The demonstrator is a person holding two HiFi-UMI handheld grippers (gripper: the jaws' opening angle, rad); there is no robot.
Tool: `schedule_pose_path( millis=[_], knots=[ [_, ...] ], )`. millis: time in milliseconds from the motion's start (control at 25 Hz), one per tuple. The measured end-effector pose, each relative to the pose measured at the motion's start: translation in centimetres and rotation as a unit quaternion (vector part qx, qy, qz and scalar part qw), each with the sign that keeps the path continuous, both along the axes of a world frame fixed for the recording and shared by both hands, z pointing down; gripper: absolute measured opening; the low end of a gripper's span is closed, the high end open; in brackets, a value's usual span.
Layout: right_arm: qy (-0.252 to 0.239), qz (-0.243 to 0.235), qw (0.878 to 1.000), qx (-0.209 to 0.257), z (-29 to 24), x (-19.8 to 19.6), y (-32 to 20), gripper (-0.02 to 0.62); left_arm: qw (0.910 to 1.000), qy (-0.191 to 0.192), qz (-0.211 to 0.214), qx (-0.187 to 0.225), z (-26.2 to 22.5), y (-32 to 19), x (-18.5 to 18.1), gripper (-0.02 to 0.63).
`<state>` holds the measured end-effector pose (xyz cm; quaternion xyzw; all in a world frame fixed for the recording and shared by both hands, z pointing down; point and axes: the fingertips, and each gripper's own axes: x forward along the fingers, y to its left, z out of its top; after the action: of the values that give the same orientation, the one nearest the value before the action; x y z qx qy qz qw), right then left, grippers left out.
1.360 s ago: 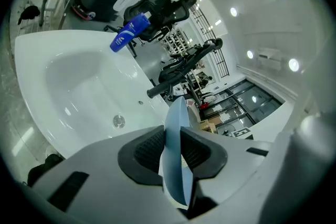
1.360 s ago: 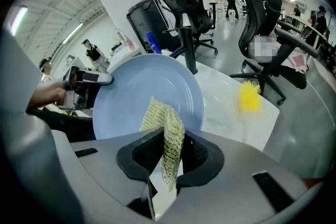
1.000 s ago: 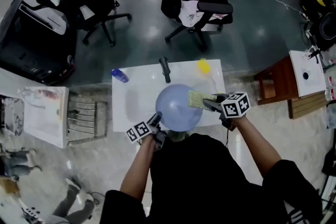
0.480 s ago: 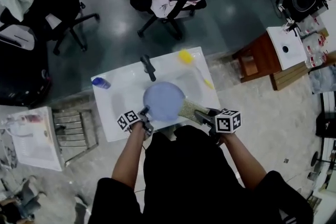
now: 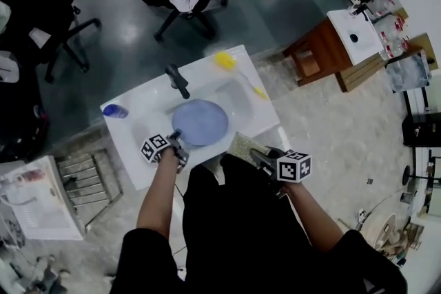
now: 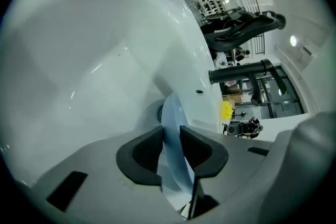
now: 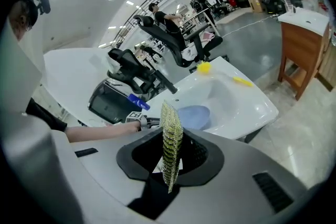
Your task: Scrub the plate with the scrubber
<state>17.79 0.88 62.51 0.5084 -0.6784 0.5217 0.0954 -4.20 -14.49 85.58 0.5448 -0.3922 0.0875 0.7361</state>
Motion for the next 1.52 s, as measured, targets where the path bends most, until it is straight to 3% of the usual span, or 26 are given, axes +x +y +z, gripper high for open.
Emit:
schedule_pose_path(
  millis=[120, 200, 320, 520, 600, 680, 840, 920, 960, 1040, 1200, 1520],
  knots=[
    [0.009, 0.002, 1.000, 0.012, -0.5, -0.6, 0.2, 0.064, 0.9999, 0.000, 0.008, 0.008, -0.6, 0.2, 0.1, 0.145],
    [0.018, 0.003, 0.999, 0.031, -1.1, -0.7, -0.4, 0.064, 0.9992, -0.022, 0.018, 0.029, -1.2, 0.2, -0.7, 0.173],
    [0.037, -0.018, 0.997, 0.062, -1.5, -0.9, -1.4, 0.064, 0.9940, -0.070, 0.036, 0.076, -2.3, 0.5, -2.9, 0.192],
    [0.051, -0.040, 0.990, 0.128, -3.8, 1.3, -1.2, 0.064, 0.9795, -0.100, 0.017, 0.174, -8.4, 4.2, -4.2, 0.207],
    [0.056, -0.041, 0.985, 0.159, -5.3, 3.4, -0.8, 0.064, 0.9677, -0.097, 0.009, 0.232, -13.1, 6.6, -2.5, 0.207],
    [0.067, -0.044, 0.979, 0.186, -6.6, 6.1, -0.1, 0.064, 0.9471, -0.101, 0.011, 0.304, -18.6, 9.7, 0.3, 0.205],
    [0.116, -0.085, 0.957, 0.252, -9.1, 10.0, 2.0, 0.063, 0.8819, -0.178, 0.003, 0.436, -27.8, 17.0, 5.2, 0.113],
    [0.137, -0.112, 0.943, 0.282, -9.9, 11.4, 3.4, 0.064, 0.8548, -0.230, -0.002, 0.465, -30.0, 20.8, 7.0, 0.055],
    [0.144, -0.123, 0.937, 0.293, -10.2, 11.9, 4.1, 0.063, 0.8459, -0.250, -0.002, 0.471, -30.5, 22.7, 7.9, 0.019],
    [0.150, -0.143, 0.928, 0.309, -10.5, 12.8, 5.6, 0.063, 0.8404, -0.266, 0.003, 0.472, -30.7, 25.9, 10.0, 0.005],
    [0.147, -0.154, 0.920, 0.330, -11.7, 14.1, 8.5, 0.063, 0.8418, -0.275, 0.004, 0.464, -30.8, 29.6, 13.0, 0.005],
    [0.151, -0.115, 0.920, 0.343, -13.6, 14.9, 12.7, 0.063, 0.8072, -0.288, 0.025, 0.515, -34.5, 29.7, 15.2, 0.005]
  ],
)
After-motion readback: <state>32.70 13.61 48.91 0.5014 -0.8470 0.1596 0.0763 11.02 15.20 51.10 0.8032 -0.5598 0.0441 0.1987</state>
